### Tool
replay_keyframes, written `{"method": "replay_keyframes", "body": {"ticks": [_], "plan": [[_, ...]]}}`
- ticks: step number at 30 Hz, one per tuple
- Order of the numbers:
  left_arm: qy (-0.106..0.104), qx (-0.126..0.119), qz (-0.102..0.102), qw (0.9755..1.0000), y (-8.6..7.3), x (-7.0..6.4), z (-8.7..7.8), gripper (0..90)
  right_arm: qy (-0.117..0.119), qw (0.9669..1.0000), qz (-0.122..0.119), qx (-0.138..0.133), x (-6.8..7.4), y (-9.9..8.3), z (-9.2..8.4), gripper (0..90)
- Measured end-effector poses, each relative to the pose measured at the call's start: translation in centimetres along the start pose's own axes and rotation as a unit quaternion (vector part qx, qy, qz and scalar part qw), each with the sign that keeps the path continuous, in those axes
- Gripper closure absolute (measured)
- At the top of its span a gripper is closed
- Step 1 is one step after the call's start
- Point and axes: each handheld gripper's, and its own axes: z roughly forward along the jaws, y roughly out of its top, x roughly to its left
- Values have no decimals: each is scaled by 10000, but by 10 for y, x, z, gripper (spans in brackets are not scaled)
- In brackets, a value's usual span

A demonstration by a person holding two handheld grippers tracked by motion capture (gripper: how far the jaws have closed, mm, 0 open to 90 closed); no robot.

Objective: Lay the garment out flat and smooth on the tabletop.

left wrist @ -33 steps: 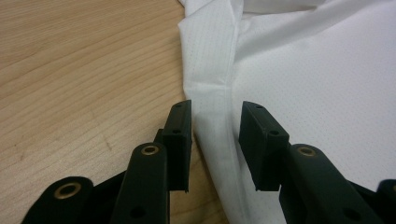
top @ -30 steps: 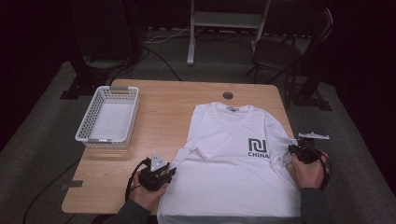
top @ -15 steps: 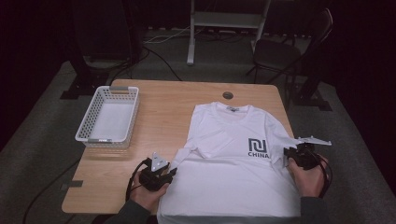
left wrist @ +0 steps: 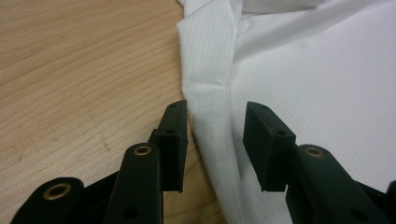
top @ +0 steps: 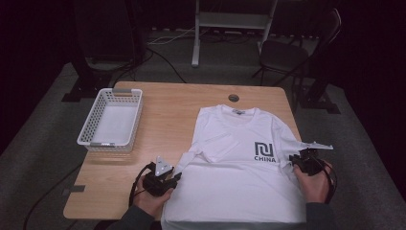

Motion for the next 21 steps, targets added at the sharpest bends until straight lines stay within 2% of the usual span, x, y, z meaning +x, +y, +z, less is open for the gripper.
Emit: {"method": "replay_keyframes", "body": {"ticks": [9, 12, 21], "plan": [[1, 6, 2, 10000, 0, 0, 0, 613, -131, 9999, -32, 94, -14, 4, 1, 763], [4, 10, 11, 10000, 0, 0, 0, 613, -81, 9999, 6, 85, -21, 4, 2, 763], [0, 6, 1, 10000, 0, 0, 0, 613, -322, 9991, 129, 228, -35, 12, 5, 760]]}}
